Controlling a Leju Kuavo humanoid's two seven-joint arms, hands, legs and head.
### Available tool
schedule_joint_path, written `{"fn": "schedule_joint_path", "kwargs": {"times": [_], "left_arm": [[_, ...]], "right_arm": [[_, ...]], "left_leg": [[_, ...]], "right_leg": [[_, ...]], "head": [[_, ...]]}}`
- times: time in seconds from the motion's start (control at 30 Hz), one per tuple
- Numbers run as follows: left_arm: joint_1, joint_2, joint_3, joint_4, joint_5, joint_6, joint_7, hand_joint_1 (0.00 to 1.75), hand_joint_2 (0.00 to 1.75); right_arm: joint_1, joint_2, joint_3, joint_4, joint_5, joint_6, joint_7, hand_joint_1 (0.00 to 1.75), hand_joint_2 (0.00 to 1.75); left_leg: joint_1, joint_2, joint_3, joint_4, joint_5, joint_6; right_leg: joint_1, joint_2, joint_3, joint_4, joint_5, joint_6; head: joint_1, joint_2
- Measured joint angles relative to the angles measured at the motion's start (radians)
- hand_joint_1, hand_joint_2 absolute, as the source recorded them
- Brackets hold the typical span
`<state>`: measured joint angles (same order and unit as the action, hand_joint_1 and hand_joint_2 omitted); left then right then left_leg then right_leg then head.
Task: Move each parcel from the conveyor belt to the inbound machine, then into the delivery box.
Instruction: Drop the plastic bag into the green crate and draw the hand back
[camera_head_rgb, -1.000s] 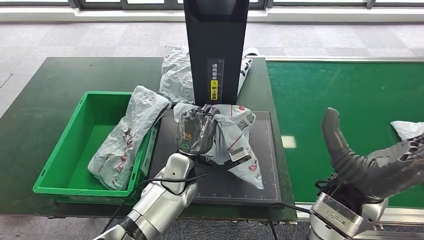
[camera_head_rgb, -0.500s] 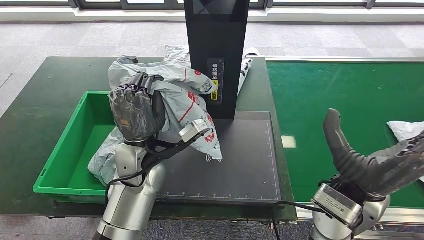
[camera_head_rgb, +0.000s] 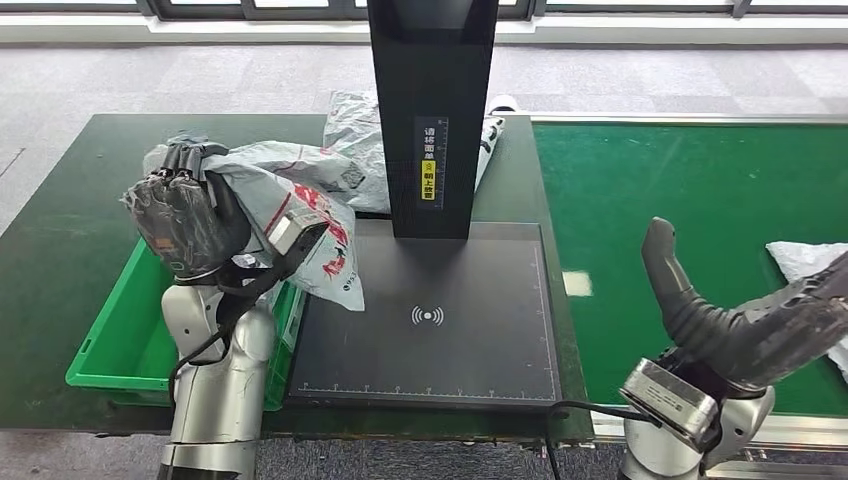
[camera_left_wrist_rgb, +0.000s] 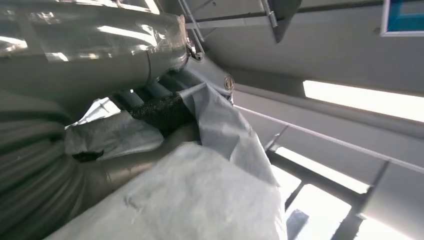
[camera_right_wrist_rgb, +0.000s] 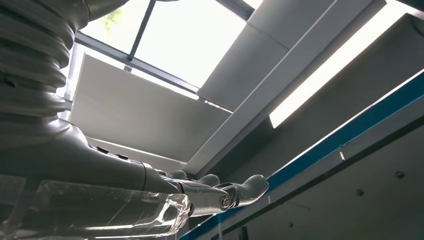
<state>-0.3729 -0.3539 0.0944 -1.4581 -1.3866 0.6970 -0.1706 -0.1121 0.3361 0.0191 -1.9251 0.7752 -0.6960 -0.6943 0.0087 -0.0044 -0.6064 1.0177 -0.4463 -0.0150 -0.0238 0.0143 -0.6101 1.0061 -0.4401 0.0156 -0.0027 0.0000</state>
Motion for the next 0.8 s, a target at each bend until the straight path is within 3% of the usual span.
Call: {"fn": "schedule_joint_path", "kwargs": {"times": [0.13,0.5,0.63,0.8], "left_arm": [[-0.032,0.001,0.097,0.052,-0.002,0.0,-0.006,1.75,1.75],[-0.14,0.055,0.453,0.407,-0.092,0.0,0.021,1.75,1.75],[-0.148,0.072,0.509,0.477,-0.096,0.0,0.052,0.02,1.75],[-0.197,0.109,0.528,0.614,-0.101,0.001,0.131,0.0,1.75]], "right_arm": [[0.0,0.0,0.0,0.008,0.001,0.0,0.0,0.0,1.75],[0.003,0.0,0.001,0.02,0.023,0.0,0.0,0.0,1.75],[0.002,0.0,0.004,0.031,0.024,0.0,0.0,0.0,1.75],[0.002,0.0,0.005,0.04,0.023,0.0,0.0,0.0,1.75]], "left_leg": [[0.0,0.0,0.0,0.0,0.0,0.0],[0.0,0.0,0.0,0.0,0.0,0.0],[0.0,-0.002,0.0,0.0,0.0,0.0],[0.0,-0.003,0.001,0.0,0.0,0.0]], "right_leg": [[0.0,0.0,0.0,0.0,0.0,0.0],[0.0,0.0,0.001,0.0,0.0,0.0],[0.0,-0.002,0.001,0.0,0.0,0.0],[-0.001,-0.003,0.003,0.0,0.0,0.0]], "head": [[0.0,0.0],[0.0,0.0],[0.0,0.0],[0.0,0.0]]}}
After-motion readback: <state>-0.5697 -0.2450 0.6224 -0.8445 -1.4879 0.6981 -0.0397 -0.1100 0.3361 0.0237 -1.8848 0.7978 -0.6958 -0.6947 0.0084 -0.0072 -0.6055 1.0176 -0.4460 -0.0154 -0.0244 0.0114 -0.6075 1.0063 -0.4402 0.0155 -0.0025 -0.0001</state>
